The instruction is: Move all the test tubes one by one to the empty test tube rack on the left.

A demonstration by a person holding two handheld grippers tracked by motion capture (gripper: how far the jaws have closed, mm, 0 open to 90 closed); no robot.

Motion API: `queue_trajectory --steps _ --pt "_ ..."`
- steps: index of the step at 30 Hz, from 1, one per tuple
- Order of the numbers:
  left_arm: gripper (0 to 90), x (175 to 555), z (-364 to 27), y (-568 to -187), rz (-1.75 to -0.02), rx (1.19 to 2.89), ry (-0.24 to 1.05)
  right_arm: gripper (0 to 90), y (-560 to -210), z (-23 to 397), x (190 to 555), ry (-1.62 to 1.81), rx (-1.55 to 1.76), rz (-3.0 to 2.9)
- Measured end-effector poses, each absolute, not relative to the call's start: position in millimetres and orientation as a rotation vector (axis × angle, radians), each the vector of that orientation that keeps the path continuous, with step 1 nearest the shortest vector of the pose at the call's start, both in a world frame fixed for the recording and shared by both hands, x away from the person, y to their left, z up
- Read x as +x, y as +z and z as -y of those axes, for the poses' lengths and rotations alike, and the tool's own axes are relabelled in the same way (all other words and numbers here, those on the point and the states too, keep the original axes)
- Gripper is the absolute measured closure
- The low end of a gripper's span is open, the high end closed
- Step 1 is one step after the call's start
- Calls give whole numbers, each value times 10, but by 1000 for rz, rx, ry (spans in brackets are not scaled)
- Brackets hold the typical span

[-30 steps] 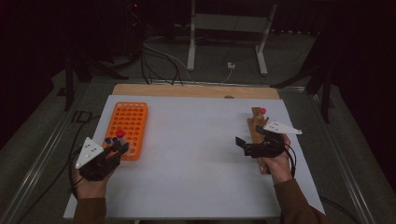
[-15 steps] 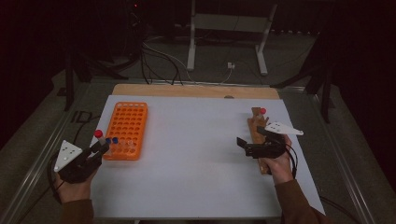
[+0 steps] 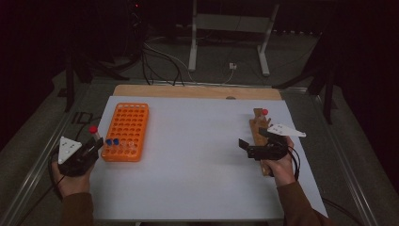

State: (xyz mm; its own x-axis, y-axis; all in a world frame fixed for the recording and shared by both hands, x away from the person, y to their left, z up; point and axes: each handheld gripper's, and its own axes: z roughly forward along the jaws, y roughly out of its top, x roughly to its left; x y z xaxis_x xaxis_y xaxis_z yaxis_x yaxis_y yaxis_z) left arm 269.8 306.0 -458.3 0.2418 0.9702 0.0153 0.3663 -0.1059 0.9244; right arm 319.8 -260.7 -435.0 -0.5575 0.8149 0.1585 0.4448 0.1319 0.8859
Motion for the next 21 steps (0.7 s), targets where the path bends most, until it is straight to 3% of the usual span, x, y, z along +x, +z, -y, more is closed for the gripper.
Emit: queue_trajectory --steps 11,21 --pt "749 2920 -3073 -4705 -1290 1625 806 2 -4367 2641 3191 1414 1226 -2043" --pt "750 2952 -3055 -4914 -1328 1795 769 3 -4374 2652 3180 1418 1223 -2048"
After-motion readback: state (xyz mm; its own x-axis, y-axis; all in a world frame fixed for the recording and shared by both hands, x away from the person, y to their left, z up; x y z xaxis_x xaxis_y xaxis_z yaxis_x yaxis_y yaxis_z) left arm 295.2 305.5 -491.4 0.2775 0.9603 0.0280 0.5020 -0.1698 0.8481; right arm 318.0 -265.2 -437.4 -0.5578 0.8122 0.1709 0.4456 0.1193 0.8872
